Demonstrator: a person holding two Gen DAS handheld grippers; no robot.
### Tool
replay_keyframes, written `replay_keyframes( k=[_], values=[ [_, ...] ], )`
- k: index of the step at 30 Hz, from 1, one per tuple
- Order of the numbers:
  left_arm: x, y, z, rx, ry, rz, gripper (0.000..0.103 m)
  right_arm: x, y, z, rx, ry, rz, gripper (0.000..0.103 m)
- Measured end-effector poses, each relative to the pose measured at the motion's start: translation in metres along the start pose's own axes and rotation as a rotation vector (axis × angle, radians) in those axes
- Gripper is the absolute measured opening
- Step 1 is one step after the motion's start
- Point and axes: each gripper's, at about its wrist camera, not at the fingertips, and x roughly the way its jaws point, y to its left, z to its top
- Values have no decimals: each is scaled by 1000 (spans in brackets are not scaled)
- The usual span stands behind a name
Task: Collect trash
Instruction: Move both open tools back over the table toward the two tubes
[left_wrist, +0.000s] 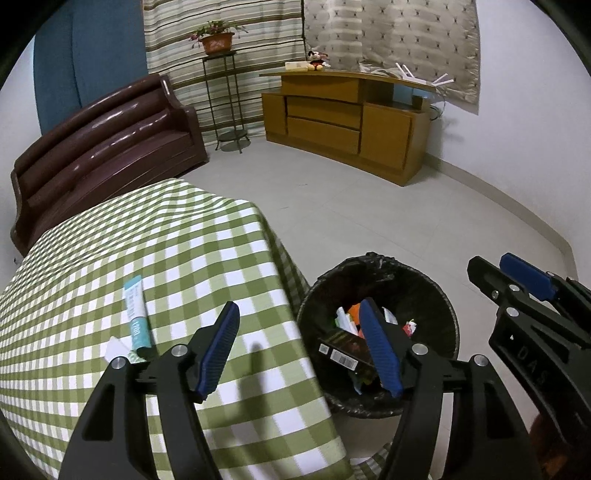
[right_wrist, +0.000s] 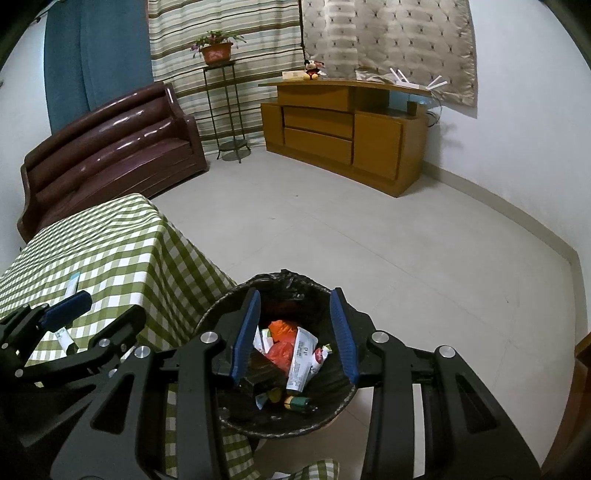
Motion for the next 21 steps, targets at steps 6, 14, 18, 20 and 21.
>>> replay_keyframes(
  k=[6, 14, 18, 20, 21],
  values=[
    [-7, 12, -6, -23, 5, 27, 66, -5, 14, -1, -23, -4, 27, 39],
    [-14, 38, -16, -65, 18, 82, 67, -10, 31, -3, -62, -3, 59, 39],
    [-12, 50, -23, -88, 35, 114, 69, -12, 36, -4, -74, -3, 69, 39],
    [-8, 55, -24, -101, 49, 130, 70, -14, 38, -6, -77, -2, 74, 39],
    [-6, 58, -25, -112, 60, 136, 70, -15, 39, -6, -79, -1, 77, 39]
  ],
)
